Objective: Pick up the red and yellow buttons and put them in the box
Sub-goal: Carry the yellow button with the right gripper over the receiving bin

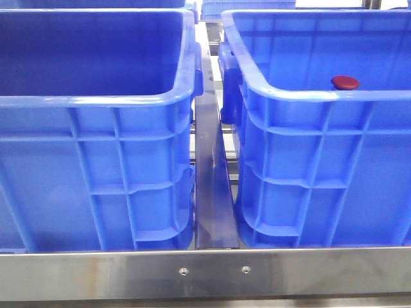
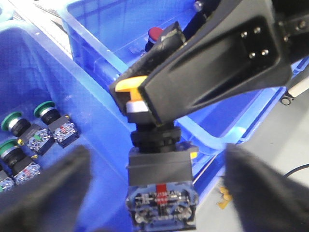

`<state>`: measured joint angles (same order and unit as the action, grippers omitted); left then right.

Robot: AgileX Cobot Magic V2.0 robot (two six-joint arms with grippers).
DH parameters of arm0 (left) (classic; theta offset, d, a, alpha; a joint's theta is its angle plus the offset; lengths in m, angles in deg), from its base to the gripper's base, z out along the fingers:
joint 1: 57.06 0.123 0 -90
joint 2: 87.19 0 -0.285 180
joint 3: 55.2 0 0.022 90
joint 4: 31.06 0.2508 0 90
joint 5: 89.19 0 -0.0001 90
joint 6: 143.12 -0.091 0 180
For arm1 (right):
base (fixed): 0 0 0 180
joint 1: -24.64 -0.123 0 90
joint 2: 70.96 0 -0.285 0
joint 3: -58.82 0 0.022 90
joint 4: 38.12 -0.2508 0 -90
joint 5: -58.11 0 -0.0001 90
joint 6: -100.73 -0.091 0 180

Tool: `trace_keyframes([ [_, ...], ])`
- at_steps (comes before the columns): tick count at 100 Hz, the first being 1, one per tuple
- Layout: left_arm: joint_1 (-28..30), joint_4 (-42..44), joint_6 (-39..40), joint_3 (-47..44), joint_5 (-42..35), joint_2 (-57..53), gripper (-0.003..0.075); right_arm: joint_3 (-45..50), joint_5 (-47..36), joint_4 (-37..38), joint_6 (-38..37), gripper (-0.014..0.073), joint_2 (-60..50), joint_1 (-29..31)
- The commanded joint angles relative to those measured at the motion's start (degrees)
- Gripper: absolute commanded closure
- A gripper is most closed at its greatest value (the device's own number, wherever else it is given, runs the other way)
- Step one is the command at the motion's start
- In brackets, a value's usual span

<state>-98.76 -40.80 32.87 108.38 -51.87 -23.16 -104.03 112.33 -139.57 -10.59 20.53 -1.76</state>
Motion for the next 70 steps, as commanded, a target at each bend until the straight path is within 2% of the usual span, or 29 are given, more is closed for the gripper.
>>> trace_keyframes([
  [1,-0.4,-0.3,0.3,1.6,-4.3,-0.8,0.0111,-2.0,1.3,-8.5,2.3,0.0430,-2.0,1.0],
  [13,1.0,-0.1,0.7,1.6,-4.3,-1.2,0.0111,-2.0,1.1,-8.5,4.1,0.0430,-2.1,3.4],
  [27,5.9,0.5,0.8,0.2,-4.7,-3.1,0.0113,-2.0,1.5,-8.5,6.4,0.0430,-2.1,6.9],
  [70,31.4,2.0,0.8,-8.9,-4.7,-17.1,0.0113,-2.0,3.8,-5.6,9.5,0.0430,-2.1,16.0],
])
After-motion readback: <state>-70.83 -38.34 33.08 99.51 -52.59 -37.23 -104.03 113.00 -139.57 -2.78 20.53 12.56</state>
